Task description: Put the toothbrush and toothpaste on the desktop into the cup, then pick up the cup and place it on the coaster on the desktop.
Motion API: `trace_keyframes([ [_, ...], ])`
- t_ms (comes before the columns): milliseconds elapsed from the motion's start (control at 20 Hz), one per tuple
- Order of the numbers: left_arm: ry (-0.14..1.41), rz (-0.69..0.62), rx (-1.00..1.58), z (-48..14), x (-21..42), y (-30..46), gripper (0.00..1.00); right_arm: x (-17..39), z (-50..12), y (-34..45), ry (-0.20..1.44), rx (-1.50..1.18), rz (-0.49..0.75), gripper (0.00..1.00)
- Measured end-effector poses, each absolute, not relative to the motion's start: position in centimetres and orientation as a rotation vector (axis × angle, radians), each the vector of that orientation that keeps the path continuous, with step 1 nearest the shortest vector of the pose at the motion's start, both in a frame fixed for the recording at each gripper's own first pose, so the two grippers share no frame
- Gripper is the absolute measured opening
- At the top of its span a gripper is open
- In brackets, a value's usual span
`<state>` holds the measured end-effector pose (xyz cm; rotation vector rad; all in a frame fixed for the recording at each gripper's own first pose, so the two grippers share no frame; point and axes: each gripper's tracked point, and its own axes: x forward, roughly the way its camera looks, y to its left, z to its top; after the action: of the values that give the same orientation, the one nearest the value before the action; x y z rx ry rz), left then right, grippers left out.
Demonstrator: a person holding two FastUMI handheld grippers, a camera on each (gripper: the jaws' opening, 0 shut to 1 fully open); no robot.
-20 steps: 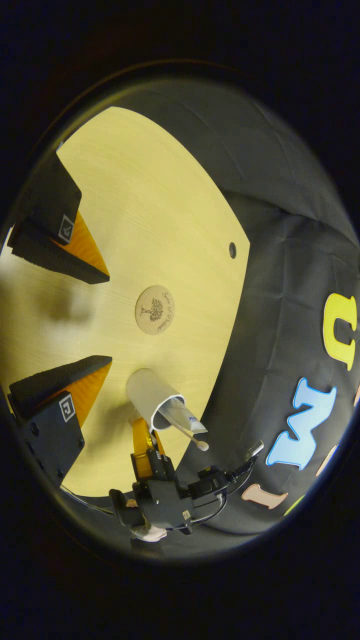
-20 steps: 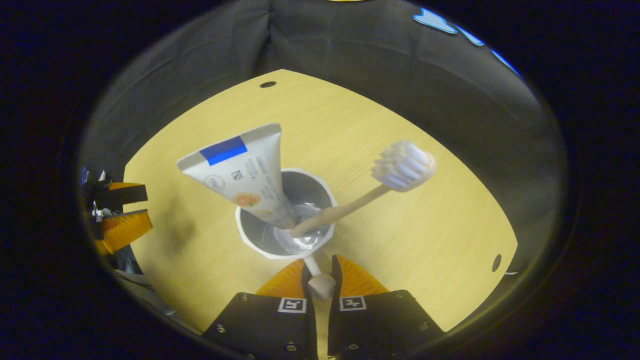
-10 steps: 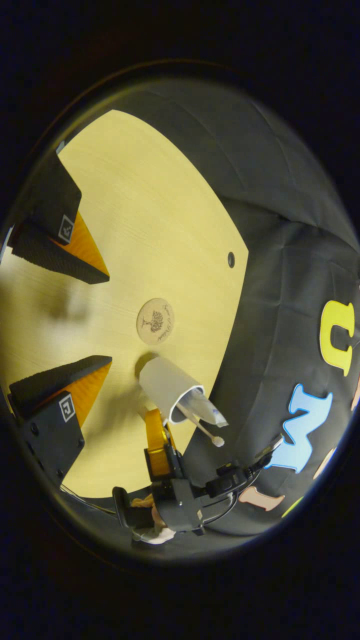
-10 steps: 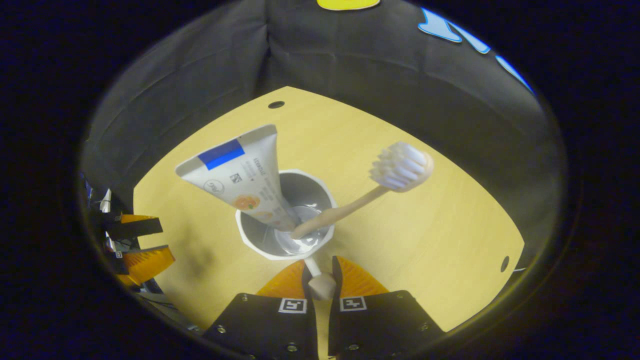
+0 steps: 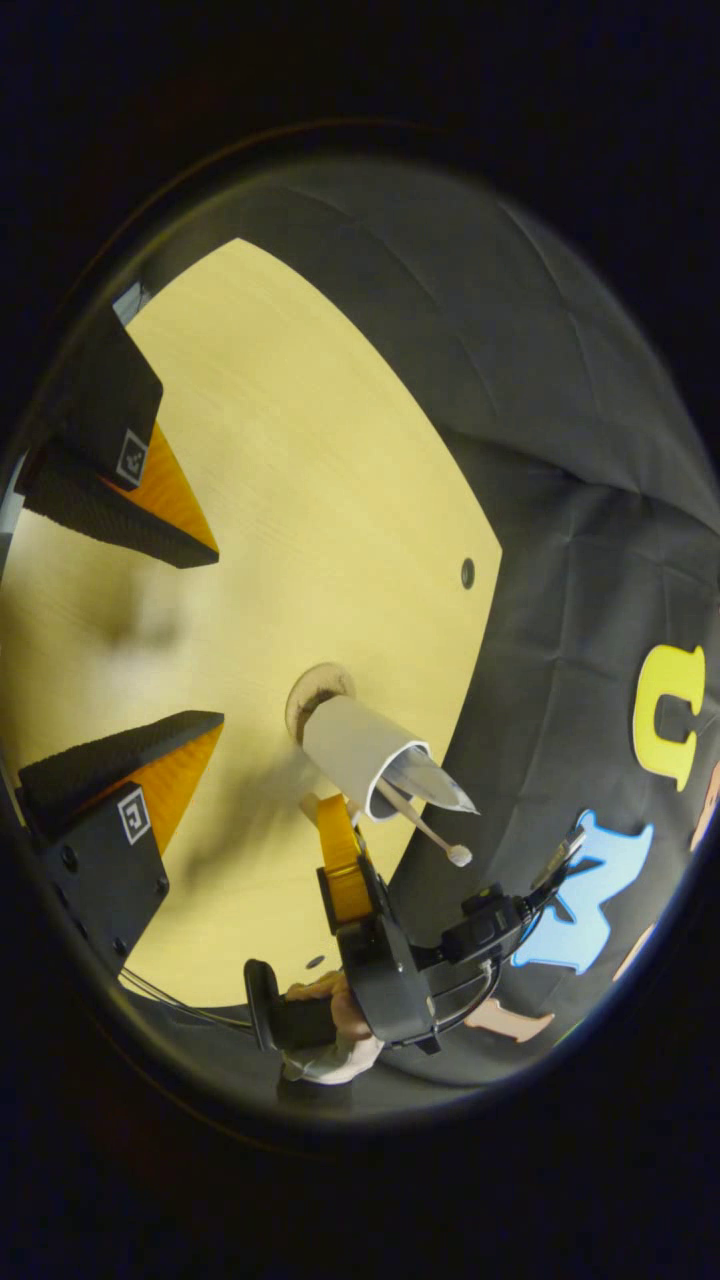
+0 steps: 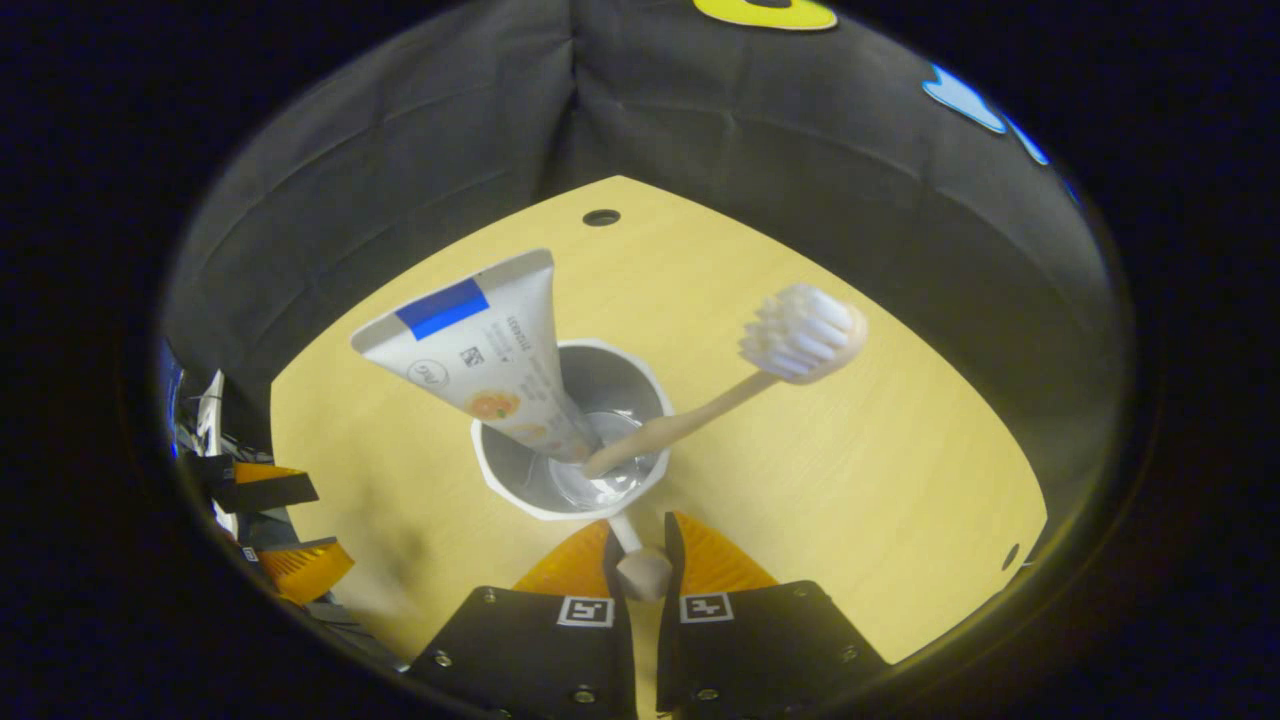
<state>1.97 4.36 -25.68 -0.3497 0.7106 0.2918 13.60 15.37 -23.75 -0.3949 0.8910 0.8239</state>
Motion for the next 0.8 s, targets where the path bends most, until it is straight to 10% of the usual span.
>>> trace_keyframes([
  [300, 0.701, 0.339, -0.379, -25.8, 0.4, 6.9, 0.91, 13.1, -25.0, 19.3, 0.901, -0.453, 0.815, 0.11],
  [800, 0.683, 0.284, -0.374, -24.8, 0.8, 6.5, 0.93, 12.4, -22.8, 18.5, 0.887, -0.363, 0.793, 0.46],
])
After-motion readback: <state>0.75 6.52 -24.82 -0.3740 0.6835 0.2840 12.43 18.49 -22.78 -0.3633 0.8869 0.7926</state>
